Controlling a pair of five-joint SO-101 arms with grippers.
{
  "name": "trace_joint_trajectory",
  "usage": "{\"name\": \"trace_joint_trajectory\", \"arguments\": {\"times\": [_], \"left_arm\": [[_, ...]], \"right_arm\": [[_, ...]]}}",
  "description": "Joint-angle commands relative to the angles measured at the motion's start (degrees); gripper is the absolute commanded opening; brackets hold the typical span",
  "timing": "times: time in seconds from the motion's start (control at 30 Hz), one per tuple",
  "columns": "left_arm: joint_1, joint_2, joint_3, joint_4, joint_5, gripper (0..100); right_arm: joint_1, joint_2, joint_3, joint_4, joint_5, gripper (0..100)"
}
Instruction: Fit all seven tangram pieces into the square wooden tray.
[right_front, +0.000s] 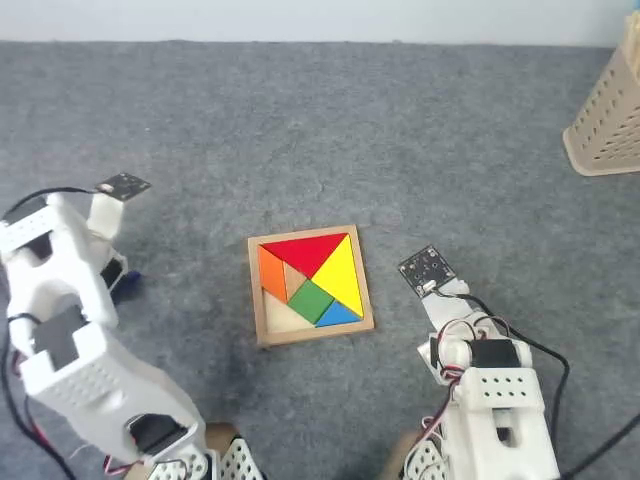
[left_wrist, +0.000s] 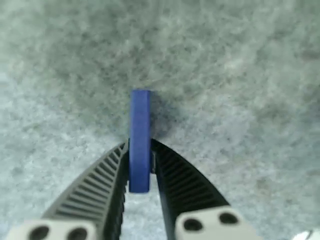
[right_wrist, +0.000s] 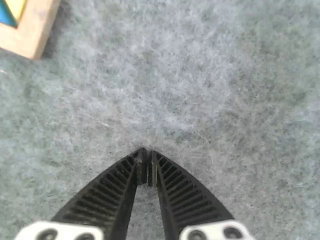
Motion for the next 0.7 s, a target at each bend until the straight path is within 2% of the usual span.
{"name": "trace_joint_trajectory", "arguments": {"times": [0.0,0.13,0.3,0.57,0.67], "left_arm": [[2.11,-10.02,-0.75,5.98,4.31,1],[7.47,-18.73,3.65,8.97,14.15,1],[17.23,-28.04,9.8,8.88,31.3,1],[37.89,-35.08,11.65,8.18,68.48,1],[40.0,-35.08,12.26,2.81,77.01,1]], "right_arm": [[0.84,-1.36,-0.18,-0.92,1.14,0.7],[0.84,-1.36,-0.18,-0.92,1.14,0.7],[0.84,-1.36,0.18,-0.92,1.14,0.7],[0.75,-1.36,0.26,-0.92,1.14,0.7],[0.75,-1.36,0.35,-0.92,1.14,0.7]]}}
